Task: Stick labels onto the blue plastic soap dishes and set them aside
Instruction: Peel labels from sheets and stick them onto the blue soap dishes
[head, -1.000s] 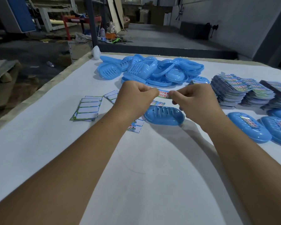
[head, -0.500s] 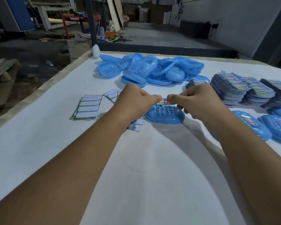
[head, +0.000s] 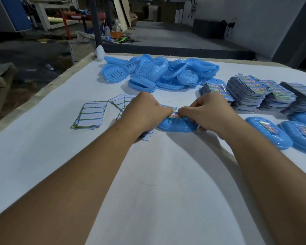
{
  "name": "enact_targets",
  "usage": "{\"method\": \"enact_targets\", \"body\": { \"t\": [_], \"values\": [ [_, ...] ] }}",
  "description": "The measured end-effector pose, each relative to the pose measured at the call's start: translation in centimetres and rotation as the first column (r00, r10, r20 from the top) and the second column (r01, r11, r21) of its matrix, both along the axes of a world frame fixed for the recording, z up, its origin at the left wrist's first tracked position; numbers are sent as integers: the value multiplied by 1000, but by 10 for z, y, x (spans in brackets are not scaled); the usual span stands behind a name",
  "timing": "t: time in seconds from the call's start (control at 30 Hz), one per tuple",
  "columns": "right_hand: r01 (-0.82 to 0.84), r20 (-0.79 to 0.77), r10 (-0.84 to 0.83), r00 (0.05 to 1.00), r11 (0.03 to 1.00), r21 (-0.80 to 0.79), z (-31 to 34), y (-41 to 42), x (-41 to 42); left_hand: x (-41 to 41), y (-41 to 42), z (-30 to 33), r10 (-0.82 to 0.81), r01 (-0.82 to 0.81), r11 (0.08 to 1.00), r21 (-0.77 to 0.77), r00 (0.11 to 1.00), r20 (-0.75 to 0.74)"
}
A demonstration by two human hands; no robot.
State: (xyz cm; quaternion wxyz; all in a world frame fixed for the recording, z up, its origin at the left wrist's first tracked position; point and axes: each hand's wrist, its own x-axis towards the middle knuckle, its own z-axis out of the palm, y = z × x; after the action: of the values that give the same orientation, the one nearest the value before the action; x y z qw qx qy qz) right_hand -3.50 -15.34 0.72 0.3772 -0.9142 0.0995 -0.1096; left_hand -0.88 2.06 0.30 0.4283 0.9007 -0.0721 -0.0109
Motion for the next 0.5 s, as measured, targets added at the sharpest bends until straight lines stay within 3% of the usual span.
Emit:
{"method": "enact_targets", "body": {
  "t": [0.5],
  "values": [
    [12,-25,-13,1000,999,-33,-1,3,0,-4,-4,0,31,-62,977,203,988,152]
  ]
}}
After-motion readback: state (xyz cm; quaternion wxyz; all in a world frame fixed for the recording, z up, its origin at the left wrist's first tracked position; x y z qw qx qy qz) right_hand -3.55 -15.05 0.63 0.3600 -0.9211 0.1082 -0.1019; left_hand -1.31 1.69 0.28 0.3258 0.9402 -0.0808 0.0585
